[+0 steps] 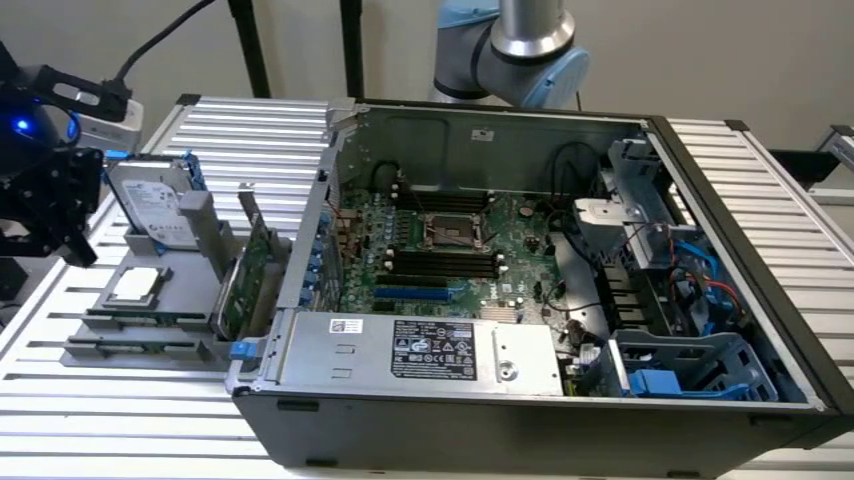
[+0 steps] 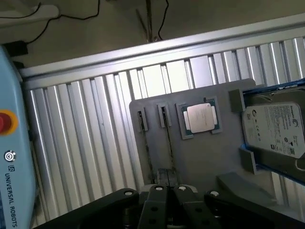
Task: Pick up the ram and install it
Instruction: 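Pick up the ram and move it above insertion slot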
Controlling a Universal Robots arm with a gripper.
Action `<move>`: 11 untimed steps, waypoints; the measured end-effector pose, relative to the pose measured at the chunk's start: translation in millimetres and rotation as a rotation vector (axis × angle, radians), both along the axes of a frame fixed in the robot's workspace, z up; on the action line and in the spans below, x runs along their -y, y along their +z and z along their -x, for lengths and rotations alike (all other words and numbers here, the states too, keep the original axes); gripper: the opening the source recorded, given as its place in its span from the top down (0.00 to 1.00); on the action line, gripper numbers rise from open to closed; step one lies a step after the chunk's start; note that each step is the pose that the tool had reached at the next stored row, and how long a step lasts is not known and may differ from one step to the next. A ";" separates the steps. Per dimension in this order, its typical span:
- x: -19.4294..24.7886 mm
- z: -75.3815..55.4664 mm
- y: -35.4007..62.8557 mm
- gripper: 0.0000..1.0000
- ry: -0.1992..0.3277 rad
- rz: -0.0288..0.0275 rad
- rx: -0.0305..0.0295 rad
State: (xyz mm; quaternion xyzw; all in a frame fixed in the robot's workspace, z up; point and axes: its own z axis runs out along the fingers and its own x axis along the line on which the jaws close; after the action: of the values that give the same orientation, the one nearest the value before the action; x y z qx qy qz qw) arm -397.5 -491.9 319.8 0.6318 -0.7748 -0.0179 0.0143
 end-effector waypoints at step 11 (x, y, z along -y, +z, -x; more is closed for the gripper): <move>4.9 -5.3 -19.8 1.00 0.054 0.0002 -0.0002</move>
State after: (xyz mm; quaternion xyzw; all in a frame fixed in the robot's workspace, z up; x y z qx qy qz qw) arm -392.1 -496.8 300.0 0.6526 -0.7573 -0.0175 0.0149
